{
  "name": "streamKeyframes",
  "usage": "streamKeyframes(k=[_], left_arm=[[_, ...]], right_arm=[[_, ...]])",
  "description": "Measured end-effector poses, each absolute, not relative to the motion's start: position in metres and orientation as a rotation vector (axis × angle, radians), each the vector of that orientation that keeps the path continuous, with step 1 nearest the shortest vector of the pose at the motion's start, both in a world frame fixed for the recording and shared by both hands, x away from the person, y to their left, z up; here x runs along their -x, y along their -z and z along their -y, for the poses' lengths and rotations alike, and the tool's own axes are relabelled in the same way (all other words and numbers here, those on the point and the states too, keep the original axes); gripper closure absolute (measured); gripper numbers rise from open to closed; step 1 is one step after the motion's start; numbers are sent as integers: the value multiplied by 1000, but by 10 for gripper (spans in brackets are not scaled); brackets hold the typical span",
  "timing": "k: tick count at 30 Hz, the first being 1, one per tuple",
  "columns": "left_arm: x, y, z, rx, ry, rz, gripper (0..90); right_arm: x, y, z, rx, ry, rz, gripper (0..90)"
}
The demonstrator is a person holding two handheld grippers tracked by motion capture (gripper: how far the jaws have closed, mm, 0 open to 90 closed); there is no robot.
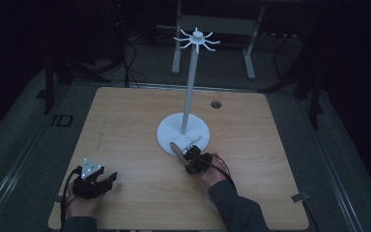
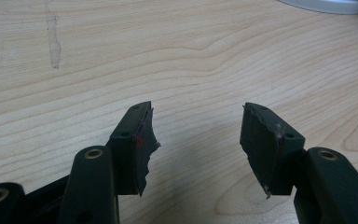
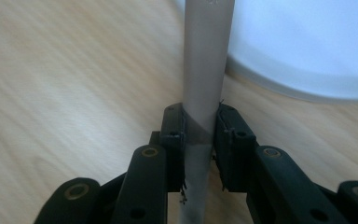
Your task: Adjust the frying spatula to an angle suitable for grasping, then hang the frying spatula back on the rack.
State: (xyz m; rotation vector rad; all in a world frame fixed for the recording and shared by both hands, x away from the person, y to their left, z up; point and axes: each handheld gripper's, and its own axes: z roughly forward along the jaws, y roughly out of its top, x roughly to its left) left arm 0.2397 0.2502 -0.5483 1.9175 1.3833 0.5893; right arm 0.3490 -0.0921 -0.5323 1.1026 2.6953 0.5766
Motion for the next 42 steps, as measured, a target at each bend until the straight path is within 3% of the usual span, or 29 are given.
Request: streamKeyframes(k=[6, 20, 42], left_arm=[[-240, 549, -249, -1922, -590, -1385, 443], [-240, 549, -250, -1921, -589, -1384, 444], [-242, 549, -249, -1928, -585, -1380, 443]], right_arm=[[-361, 529, 109, -1145, -570, -2657, 746], [-373, 535, 106, -1162, -557, -2650, 742], [-357, 517, 125, -1173, -745, -2564, 748]])
